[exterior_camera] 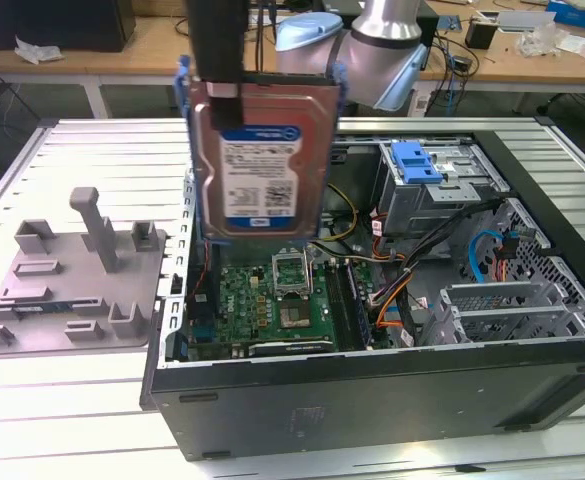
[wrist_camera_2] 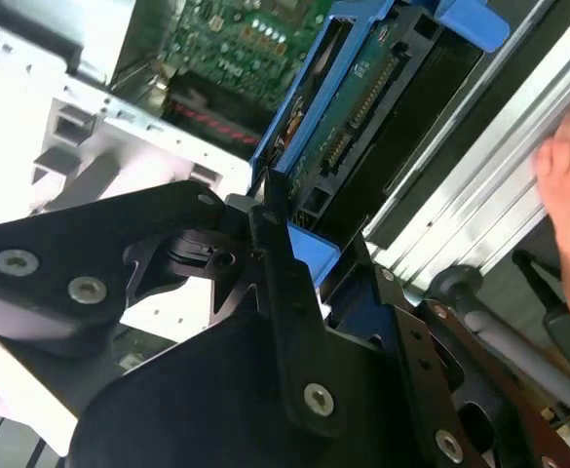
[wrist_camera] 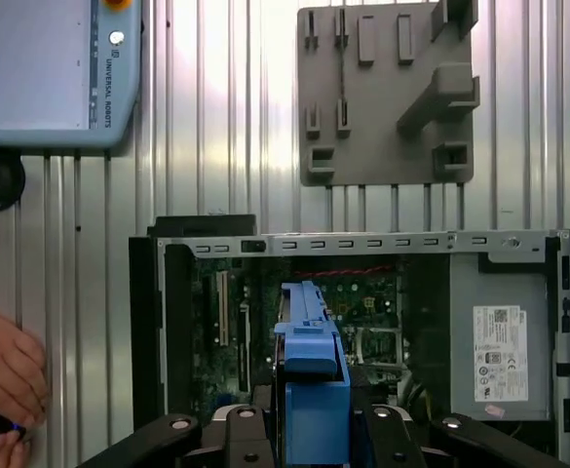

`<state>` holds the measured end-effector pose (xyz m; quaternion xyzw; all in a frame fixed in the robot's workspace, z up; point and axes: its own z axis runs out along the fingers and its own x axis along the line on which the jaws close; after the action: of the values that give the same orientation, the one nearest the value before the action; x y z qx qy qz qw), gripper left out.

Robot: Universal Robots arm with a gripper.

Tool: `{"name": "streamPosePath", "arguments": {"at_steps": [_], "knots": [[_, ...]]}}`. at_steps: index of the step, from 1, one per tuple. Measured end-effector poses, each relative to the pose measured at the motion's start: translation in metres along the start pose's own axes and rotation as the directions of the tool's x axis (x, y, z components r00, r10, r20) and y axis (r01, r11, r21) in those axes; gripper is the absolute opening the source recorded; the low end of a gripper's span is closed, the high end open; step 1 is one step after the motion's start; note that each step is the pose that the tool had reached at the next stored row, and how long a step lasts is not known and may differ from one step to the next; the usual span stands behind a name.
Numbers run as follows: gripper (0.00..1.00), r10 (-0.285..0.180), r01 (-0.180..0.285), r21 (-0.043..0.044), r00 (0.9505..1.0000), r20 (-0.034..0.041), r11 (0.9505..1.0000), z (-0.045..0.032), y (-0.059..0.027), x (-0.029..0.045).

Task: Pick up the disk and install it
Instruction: 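Pick up the disk, then insert the disk into the insertion slot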

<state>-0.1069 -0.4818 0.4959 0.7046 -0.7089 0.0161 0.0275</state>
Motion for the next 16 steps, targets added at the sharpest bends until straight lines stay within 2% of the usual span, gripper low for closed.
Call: {"name": "streamPosePath", "arguments": {"at_steps": [2,11,16], "knots": [[0.36,0.000,0.000,0.0001,1.0000,-0.0001,1.0000,0.0002,-0.0122,0.0048],[0.36,0.000,0.000,0.0001,1.0000,-0.0001,1.0000,0.0008,-0.0551,0.0189],[0.36,0.000,0.000,0.0001,1.0000,-0.0001,1.0000,0.0008,-0.0572,0.0189]]}}
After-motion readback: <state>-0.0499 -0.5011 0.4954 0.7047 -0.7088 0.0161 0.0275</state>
